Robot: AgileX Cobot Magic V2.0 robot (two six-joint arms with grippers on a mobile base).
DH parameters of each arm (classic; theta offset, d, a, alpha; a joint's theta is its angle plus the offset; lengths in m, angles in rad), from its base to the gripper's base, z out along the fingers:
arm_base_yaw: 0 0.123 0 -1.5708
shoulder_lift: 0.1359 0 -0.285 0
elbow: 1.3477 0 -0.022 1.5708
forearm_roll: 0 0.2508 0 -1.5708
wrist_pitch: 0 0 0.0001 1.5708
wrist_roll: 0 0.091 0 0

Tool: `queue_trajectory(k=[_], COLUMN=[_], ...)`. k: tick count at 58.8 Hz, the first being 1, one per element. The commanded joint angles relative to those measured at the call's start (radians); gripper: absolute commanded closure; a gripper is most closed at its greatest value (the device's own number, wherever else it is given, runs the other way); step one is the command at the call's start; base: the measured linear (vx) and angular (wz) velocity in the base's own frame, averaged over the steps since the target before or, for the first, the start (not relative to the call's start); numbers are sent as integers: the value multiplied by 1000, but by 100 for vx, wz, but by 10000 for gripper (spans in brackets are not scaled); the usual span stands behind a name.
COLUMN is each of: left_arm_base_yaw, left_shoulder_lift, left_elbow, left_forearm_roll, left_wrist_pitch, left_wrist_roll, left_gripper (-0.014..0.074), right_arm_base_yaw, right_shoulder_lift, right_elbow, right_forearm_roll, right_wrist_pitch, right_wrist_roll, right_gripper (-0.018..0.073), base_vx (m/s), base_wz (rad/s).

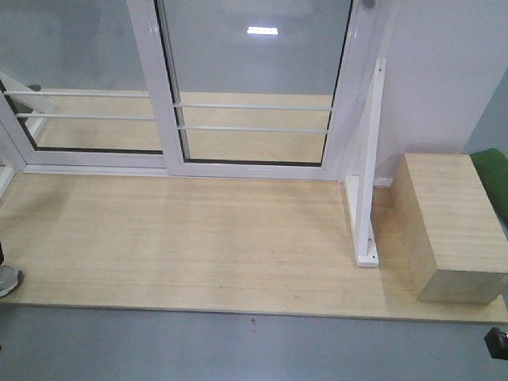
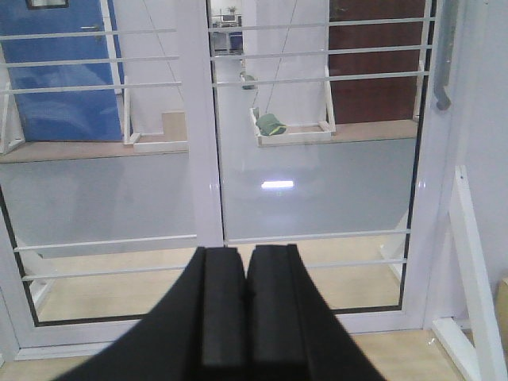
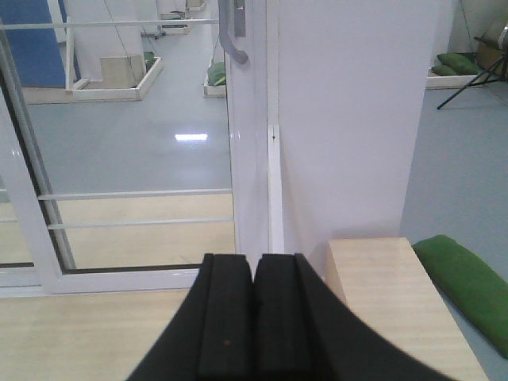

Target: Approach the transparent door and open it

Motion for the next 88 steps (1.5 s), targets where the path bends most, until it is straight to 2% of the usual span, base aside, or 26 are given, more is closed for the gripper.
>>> queue_trajectory(k=[1,46,88], left_arm_base_yaw=[-4,-4,-4], left_shoulder_lift=[-11,-11,-11], left_elbow=[32,32,32], left_forearm_roll=[-2,-2,-2], left_wrist_pitch=[-85,-85,-85], left_wrist_roll=[-9,-9,-9], left_gripper=[602,602,602], right_arm_base_yaw=[3,3,3], right_shoulder_lift=[-14,-14,-14], right_elbow=[11,11,11], right_forearm_roll=[-6,-6,-6], right_wrist_pitch=[-86,-86,-86], right_wrist_roll=[-6,-6,-6], right_gripper=[567,567,567], base_vx=[52,44,22], base_wz=[0,-3,-4])
